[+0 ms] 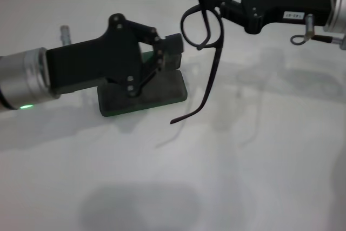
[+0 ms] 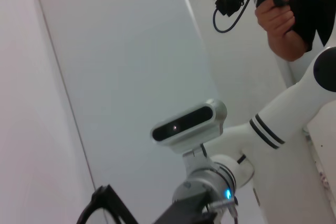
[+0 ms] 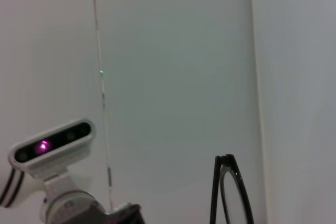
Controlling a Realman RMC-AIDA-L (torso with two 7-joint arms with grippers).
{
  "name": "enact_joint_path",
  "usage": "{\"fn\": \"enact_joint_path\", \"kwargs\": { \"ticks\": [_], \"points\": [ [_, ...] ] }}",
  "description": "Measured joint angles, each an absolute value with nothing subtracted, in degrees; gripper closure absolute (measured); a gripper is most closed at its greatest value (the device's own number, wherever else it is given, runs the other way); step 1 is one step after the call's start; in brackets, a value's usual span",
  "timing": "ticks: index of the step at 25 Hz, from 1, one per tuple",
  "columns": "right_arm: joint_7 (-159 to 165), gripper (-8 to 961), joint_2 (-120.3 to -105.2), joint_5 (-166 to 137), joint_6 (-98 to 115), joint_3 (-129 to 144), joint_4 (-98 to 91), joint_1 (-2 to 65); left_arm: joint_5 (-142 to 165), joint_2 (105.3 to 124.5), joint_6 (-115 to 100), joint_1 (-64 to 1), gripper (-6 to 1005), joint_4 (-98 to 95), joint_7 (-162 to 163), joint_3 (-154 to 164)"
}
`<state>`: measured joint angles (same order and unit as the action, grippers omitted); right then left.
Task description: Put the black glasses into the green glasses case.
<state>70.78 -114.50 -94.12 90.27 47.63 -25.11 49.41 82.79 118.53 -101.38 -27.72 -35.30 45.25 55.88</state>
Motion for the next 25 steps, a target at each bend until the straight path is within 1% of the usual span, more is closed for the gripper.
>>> {"fn": "enact_joint_path", "kwargs": {
  "ticks": [4,9,15,20,22,25],
  "points": [
    [70.80,901,-113.52,-94.12,89.87,47.63,-25.33,49.21,83.11,116.72,-103.76,-26.50,981,-35.33,46.09,55.81],
    [71.06,901,-113.12,-93.50,88.26,47.55,-26.82,48.01,84.73,115.74,-106.37,-24.02,980,-35.34,45.44,56.11],
    [72.10,901,-112.87,-92.75,87.89,47.55,-28.64,47.57,88.27,116.15,-106.43,-20.03,980,-34.88,44.54,55.84],
    [72.85,901,-112.57,-91.04,87.95,47.55,-28.77,47.66,89.17,116.36,-106.46,-19.16,979,-34.80,44.61,56.13],
    [73.16,901,-112.73,-89.90,88.29,47.60,-28.52,47.69,90.33,116.91,-106.47,-19.41,979,-34.63,44.59,56.21],
    [73.95,901,-113.41,-89.17,88.72,47.89,-28.50,47.72,92.38,118.22,-106.26,-20.42,978,-34.53,44.17,56.23]
  ]
}}
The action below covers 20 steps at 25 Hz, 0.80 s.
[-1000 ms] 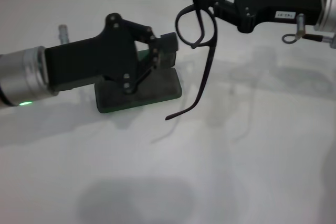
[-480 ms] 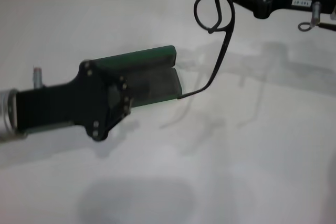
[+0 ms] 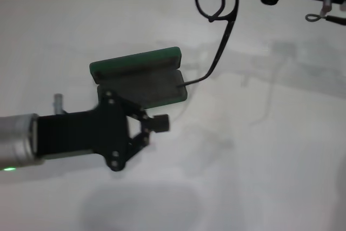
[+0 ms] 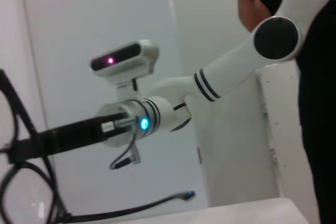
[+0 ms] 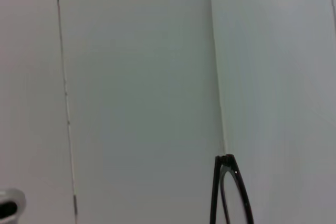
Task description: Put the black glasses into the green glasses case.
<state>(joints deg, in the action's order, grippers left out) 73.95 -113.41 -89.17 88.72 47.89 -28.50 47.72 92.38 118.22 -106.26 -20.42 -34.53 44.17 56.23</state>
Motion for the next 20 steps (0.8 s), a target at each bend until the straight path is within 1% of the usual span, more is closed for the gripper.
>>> {"fn": "enact_joint_path", "kwargs": {
  "ticks": [3,5,7,13,20],
  "points": [
    [74.86,901,-114.45,-89.08,88.83,48.11,-28.21,48.08,93.85,119.34,-105.39,-21.79,978,-33.81,42.91,56.20],
    [75.26,901,-115.26,-89.28,88.83,48.22,-27.91,48.31,94.03,119.52,-104.88,-22.84,977,-32.56,41.94,56.21],
    [75.60,901,-115.61,-89.17,88.88,48.61,-27.10,48.70,94.05,119.55,-104.42,-23.94,977,-30.99,40.83,56.21],
    [76.85,901,-115.85,-88.36,88.38,49.21,-21.62,50.78,93.56,119.63,-103.15,-25.14,976,-29.63,39.11,56.11],
    [80.10,901,-116.01,-88.26,88.30,49.60,-19.55,51.02,93.37,119.60,-102.27,-25.35,975,-29.62,38.96,55.74]
  ]
}}
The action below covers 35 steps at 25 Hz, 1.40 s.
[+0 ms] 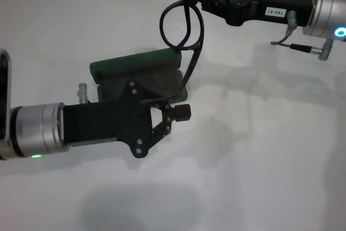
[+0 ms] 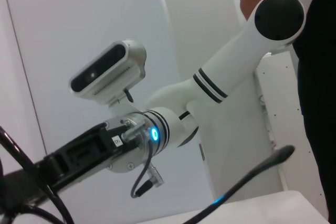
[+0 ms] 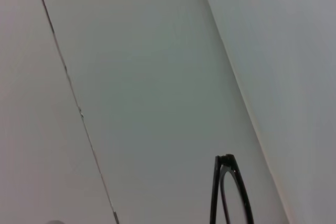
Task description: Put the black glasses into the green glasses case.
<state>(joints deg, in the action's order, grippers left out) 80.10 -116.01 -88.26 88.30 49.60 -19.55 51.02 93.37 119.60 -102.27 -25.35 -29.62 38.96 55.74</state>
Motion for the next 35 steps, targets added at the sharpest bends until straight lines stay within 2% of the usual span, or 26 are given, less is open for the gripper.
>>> {"fn": "enact_joint_path", "kwargs": {
  "ticks": [35],
  "points": [
    [80.08,901,-116.19,-88.16,84.03,58.72,-19.07,51.52,90.22,119.15,-102.75,-26.22,970,-29.96,40.13,55.72]
  ]
}}
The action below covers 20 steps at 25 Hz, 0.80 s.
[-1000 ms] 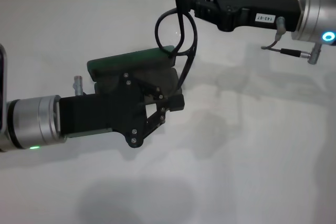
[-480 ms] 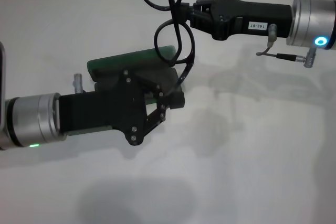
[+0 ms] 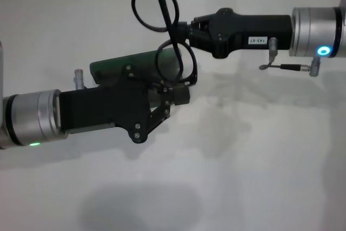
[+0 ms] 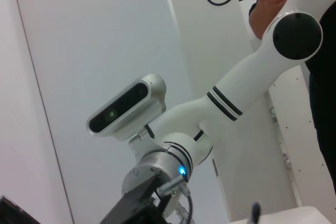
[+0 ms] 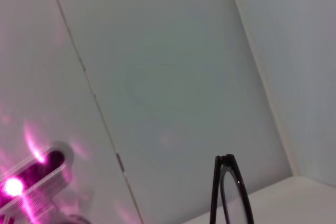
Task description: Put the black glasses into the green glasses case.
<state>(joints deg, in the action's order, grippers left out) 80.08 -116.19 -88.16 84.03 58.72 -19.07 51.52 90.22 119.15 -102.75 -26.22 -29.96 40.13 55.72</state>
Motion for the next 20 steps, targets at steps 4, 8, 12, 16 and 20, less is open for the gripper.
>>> {"fn": "enact_joint_path", "kwargs": {
  "ticks": [4,8,12,16,20],
  "points": [
    [79.98,901,-116.19,-88.16,84.37,60.75,-19.22,51.52,90.21,119.15,-102.75,-26.35,970,-29.97,40.16,55.72],
    [79.88,901,-116.19,-88.16,84.96,62.06,-19.47,51.47,90.00,119.17,-102.74,-26.52,969,-29.97,40.37,55.65],
    [79.80,901,-116.18,-88.14,85.27,63.98,-20.39,51.21,89.56,119.13,-102.75,-26.78,969,-29.97,40.74,55.63],
    [79.64,901,-116.19,-88.09,85.66,64.70,-20.74,51.07,89.37,119.09,-102.48,-26.94,968,-29.97,41.09,55.63],
    [78.77,901,-116.19,-88.09,86.63,64.77,-20.75,50.98,89.01,118.92,-102.28,-26.97,967,-29.97,41.62,55.63]
  ]
}}
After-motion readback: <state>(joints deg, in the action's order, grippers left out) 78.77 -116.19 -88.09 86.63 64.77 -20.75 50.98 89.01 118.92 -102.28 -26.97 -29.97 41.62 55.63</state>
